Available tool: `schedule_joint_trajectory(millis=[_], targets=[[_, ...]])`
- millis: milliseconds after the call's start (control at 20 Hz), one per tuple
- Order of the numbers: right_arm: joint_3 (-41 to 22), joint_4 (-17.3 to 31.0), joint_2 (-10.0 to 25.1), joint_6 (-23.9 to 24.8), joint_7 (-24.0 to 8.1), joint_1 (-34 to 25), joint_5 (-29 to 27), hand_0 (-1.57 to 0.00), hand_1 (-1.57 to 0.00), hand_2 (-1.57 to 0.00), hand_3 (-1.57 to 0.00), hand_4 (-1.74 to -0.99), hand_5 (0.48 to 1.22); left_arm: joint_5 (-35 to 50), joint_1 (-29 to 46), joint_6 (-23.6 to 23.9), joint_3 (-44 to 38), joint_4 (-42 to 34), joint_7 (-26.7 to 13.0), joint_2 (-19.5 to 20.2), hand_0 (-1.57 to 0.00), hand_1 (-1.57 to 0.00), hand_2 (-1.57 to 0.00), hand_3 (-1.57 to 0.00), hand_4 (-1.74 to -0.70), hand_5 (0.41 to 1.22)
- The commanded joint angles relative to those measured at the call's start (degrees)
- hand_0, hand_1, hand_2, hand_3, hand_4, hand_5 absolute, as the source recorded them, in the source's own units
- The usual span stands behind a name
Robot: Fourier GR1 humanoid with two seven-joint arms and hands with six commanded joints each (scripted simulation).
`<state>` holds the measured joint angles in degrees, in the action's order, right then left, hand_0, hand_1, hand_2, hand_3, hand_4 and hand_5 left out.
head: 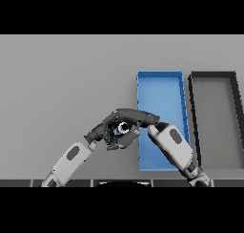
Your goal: Pick up the blue pipe and place it into the blue bin.
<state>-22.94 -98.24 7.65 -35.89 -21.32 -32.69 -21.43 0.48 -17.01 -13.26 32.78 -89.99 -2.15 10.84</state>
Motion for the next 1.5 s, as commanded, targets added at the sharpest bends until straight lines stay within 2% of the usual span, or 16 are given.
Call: schedule_joint_trajectory(millis=[0, 100, 200, 250, 350, 500, 550, 600, 700, 800, 850, 900, 1000, 1100, 1250, 1450], targets=[[-0.39, -0.12, 0.06, -0.17, -1.47, 0.50, -1.50, -1.13, -1.12, -1.14, -0.96, -1.562, 0.666, 0.67, 0.15, 0.27, -0.24, 0.61, 1.67, -1.21, -1.06, -1.02, -0.97, -0.94, -1.61, 1.221], [-0.32, -0.08, -0.14, 0.20, -2.57, 1.40, -4.05, -1.29, -1.29, -1.30, -1.18, -1.495, 0.826, 3.59, 0.98, 0.09, -1.44, 0.21, 3.60, -2.02, -1.25, -1.22, -1.12, -1.17, -1.66, 1.221], [-0.57, 0.37, -0.86, 0.37, -0.57, 2.03, -2.65, -1.39, -1.39, -1.40, -1.32, -1.452, 0.968, 4.36, 1.36, 0.12, -1.47, 0.91, 5.63, -3.54, -1.36, -1.34, -1.25, -1.31, -1.69, 1.221], [-0.86, 0.04, -0.56, -0.42, 2.15, 2.02, 0.58, -1.43, -1.42, -1.43, -1.37, -1.441, 1.019, 4.35, 0.98, 0.19, -1.62, 1.06, 5.69, -4.00, -1.40, -1.39, -1.31, -1.36, -1.70, 1.221], [-1.06, -0.05, -0.05, -1.21, 4.51, 2.25, 3.67, -1.48, -1.48, -1.48, -1.44, -1.457, 1.092, 4.67, 0.94, -0.33, -1.80, 1.17, 4.40, -3.52, -1.46, -1.45, -1.37, -1.44, -1.71, 1.221], [-0.91, -0.76, -0.46, -0.81, 5.01, 2.98, 2.90, -1.52, -1.52, -1.53, -1.51, -1.475, 1.155, 5.62, 1.01, -0.74, -2.34, 0.42, 3.97, -3.15, -1.52, -1.51, -1.39, -1.50, -1.73, 1.221], [-0.28, -0.69, -0.79, -0.46, 4.79, 2.70, 1.89, -1.53, -1.53, -1.53, -1.52, -1.480, 1.168, 4.81, 1.30, -0.21, -2.24, -0.29, 5.05, -2.36, -1.43, -1.35, -1.22, -1.33, -1.65, 1.221], [-0.27, -0.75, -1.33, 0.18, 2.92, 2.59, 0.49, -1.54, -1.54, -1.54, -1.53, -1.483, 1.179, 3.28, 0.90, -0.38, -1.52, -0.17, 6.25, -1.33, -1.16, -1.08, -0.98, -1.07, -1.54, 1.221], [0.01, -0.56, -2.05, -0.46, 1.72, 2.89, 1.40, -1.55, -1.55, -1.55, -1.54, -1.488, 1.194, -0.15, -0.54, -2.05, -0.50, 0.51, 5.85, 0.32, -0.74, -0.69, -0.62, -0.68, -1.31, 1.221], [0.52, -1.59, -2.78, -1.56, 0.13, 3.27, 1.29, -1.56, -1.56, -1.56, -1.55, -1.491, 1.204, -2.27, -0.53, -3.40, -0.58, 0.66, 8.37, 1.30, -0.47, -0.44, -0.40, -0.44, -1.14, 1.187], [0.89, -1.57, -3.42, -2.22, -1.68, 3.07, 1.72, -1.56, -1.56, -1.56, -1.56, -1.492, 1.207, -3.02, -0.58, -3.48, -0.45, 1.28, 8.91, 1.18, -0.38, -0.35, -0.32, -0.35, -1.09, 1.113], [1.55, -1.64, -3.92, -3.26, -1.54, 3.45, 1.52, -1.56, -1.56, -1.56, -1.56, -1.493, 1.210, -3.52, -0.38, -3.18, -0.46, 1.46, 10.24, 1.38, -0.30, -0.28, -0.26, -0.28, -1.04, 1.020], [2.20, -1.76, -5.34, -3.89, 1.14, 4.20, 2.88, -1.57, -1.57, -1.57, -1.56, -1.495, 1.214, -4.03, -0.85, -2.38, -0.50, 1.94, 6.26, 1.26, -0.19, -0.18, -0.16, -0.18, -0.97, 0.849], [2.88, -1.80, -5.98, -4.32, 0.22, 3.73, 3.75, -1.57, -1.57, -1.57, -1.57, -1.496, 1.216, -4.57, -0.91, -1.58, -0.45, 1.94, 5.69, 1.51, -0.12, -0.12, -0.10, -0.11, -0.91, 0.735], [3.95, -1.56, -7.03, -5.44, -0.65, 3.57, 4.79, -1.57, -1.57, -1.57, -1.57, -1.493, 1.219, -4.17, -0.64, -1.39, -0.27, 1.29, 3.88, 1.64, -0.06, -0.06, -0.05, -0.06, -0.89, 0.638], [5.06, -2.23, -8.69, -6.52, -0.20, 5.00, 3.62, -1.57, -1.57, -1.57, -1.57, -1.489, 1.220, -2.45, -0.56, -1.55, -0.73, 2.54, 2.18, 0.51, -0.03, -0.02, -0.02, -0.02, -0.89, 0.576]])
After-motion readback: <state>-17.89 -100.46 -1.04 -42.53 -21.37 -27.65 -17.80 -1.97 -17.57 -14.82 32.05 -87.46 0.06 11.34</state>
